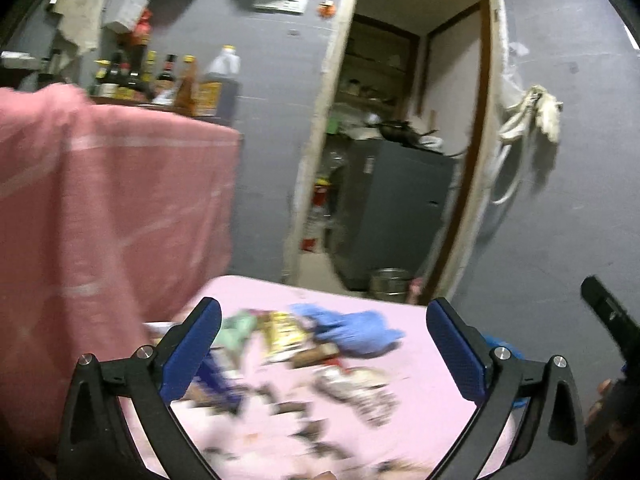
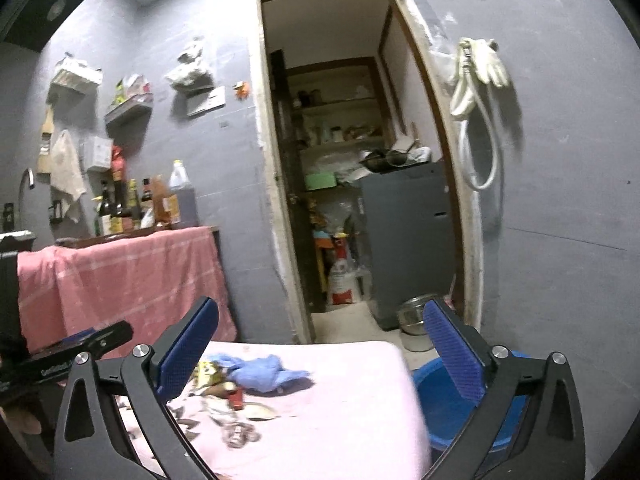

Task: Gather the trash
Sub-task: 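Move both open tools back over the table, then grasp the blue snack wrapper with the left tool while the right tool grasps the white ribbon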

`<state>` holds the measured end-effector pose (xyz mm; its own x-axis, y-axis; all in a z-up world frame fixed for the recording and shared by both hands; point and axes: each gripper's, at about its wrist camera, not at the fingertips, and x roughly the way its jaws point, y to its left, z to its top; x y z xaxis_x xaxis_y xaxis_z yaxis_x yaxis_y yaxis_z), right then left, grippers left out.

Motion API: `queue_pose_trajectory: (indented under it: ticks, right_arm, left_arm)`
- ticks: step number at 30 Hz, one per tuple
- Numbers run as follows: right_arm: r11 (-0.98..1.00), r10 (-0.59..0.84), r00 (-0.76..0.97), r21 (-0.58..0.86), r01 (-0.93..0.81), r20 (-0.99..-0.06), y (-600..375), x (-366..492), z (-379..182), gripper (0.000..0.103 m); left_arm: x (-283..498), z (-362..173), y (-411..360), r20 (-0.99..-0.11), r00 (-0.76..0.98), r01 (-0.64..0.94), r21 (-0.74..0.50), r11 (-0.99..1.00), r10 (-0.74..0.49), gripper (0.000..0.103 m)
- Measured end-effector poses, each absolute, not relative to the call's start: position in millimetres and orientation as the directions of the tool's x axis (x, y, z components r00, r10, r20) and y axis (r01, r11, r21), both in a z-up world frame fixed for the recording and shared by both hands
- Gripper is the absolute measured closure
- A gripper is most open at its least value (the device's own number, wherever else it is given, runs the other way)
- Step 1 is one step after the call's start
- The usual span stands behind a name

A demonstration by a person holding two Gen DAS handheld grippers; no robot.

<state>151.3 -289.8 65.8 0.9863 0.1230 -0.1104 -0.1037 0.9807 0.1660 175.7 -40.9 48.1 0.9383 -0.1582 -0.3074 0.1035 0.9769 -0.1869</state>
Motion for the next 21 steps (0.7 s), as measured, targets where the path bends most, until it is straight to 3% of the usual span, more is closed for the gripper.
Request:
queue_pose_trajectory:
  ticks: [10,21]
  right_arm:
    - [0.972,0.219,0.95,0.139,-0.191,-0.221,-228.4,180.4,35.2,0.0]
    - [0.965,0.261,0.842,0.145,-0.219,-0.471,-203.0,225.0,-20.0,0.0]
  left_arm:
    - [171.0,5.9,14.5,-0.393,0.918,-0.003,-0.128,0.992,-0.048,0.003]
    - [211.4,-27.1,32.7,-0.544,0.831,0.012,-0.187,0.982,-0.114,0.003]
